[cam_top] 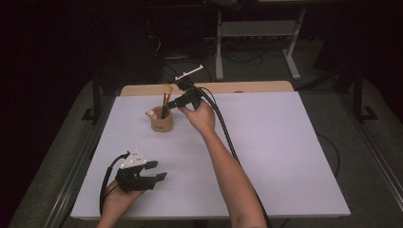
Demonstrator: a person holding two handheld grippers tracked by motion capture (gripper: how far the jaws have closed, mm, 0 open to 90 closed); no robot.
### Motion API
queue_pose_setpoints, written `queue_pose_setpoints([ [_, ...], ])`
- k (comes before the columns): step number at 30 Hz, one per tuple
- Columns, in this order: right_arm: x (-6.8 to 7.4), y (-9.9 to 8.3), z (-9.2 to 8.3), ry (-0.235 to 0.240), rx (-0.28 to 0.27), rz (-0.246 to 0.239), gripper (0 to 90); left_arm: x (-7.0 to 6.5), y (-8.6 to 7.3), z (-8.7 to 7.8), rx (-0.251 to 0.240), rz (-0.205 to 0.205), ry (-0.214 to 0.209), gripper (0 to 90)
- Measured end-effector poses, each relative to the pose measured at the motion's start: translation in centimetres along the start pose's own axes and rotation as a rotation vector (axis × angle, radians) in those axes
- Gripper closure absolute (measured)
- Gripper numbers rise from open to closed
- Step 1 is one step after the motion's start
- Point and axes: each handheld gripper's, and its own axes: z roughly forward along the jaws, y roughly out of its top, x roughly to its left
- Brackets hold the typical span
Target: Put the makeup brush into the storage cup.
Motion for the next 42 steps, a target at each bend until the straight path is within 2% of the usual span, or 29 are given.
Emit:
queue_pose_setpoints([
  [1,0.1,-0.1,-0.3,0.0,0.001,0.015,45.1,0.0,0.0,0.0,0.001,-0.001,0.001,42.8],
  [2,0.0,-0.3,-0.6,-0.007,-0.007,-0.008,44.2,0.0,0.0,0.0,-0.007,-0.008,0.001,42.6],
  [4,0.1,-0.7,-1.4,-0.025,-0.014,-0.037,43.3,0.2,0.0,-0.1,-0.004,0.004,0.002,42.4],
  [7,0.0,-1.2,-2.6,-0.029,-0.029,-0.044,41.3,0.1,0.0,0.0,-0.013,-0.021,0.0,42.0],
  [10,-0.2,-1.9,-3.8,-0.027,-0.042,-0.033,39.4,0.1,0.1,0.0,-0.012,-0.012,0.002,41.2],
  [12,-0.5,-2.5,-4.6,-0.028,-0.052,-0.041,38.9,0.1,0.1,-0.1,-0.007,-0.006,0.005,40.6],
  [20,-1.5,-4.7,-6.7,-0.019,-0.074,-0.039,37.0,0.2,0.1,-0.1,-0.013,-0.02,0.007,39.4],
  [23,-1.9,-5.5,-7.3,-0.039,-0.069,-0.057,36.3,0.3,0.2,-0.1,-0.015,-0.023,0.006,39.1],
  [25,-2.1,-6.0,-7.8,-0.038,-0.068,-0.038,35.9,0.3,0.2,-0.1,-0.015,-0.027,0.004,38.9],
  [26,-2.3,-6.3,-8.1,-0.041,-0.074,-0.035,35.8,0.4,0.2,0.0,-0.019,-0.016,0.001,38.9],
  [28,-2.6,-6.8,-8.8,-0.04,-0.082,-0.043,35.5,0.4,0.3,0.1,-0.012,-0.02,-0.001,38.7],
  [30,-2.8,-7.3,-9.5,-0.053,-0.085,-0.049,35.2,0.4,0.3,0.2,-0.007,-0.012,0.004,38.2],
  [31,-2.7,-7.6,-9.8,-0.077,-0.089,-0.06,35.0,0.4,0.3,0.2,-0.002,-0.011,0.007,37.6],
  [34,-3.1,-8.9,-10.7,-0.088,-0.1,-0.068,34.6,0.4,0.3,0.2,0.0,-0.008,0.007,37.5],
  [35,-3.1,-9.2,-11.0,-0.099,-0.089,-0.063,34.5,0.4,0.3,0.2,0.001,-0.007,0.007,37.5],
  [36,-3.3,-9.7,-11.3,-0.104,-0.099,-0.068,34.5,0.4,0.3,0.2,0.001,-0.01,0.006,37.4],
  [37,-3.5,-10.1,-11.7,-0.097,-0.106,-0.056,34.3,0.4,0.3,0.2,-0.001,-0.009,0.006,37.3],
  [38,-3.7,-10.4,-11.9,-0.098,-0.108,-0.055,34.2,0.3,0.3,0.3,-0.015,-0.024,0.005,37.4],
  [42,-4.1,-11.7,-12.8,-0.097,-0.125,-0.035,33.7,0.3,0.4,0.3,-0.016,-0.021,0.003,37.1],
])
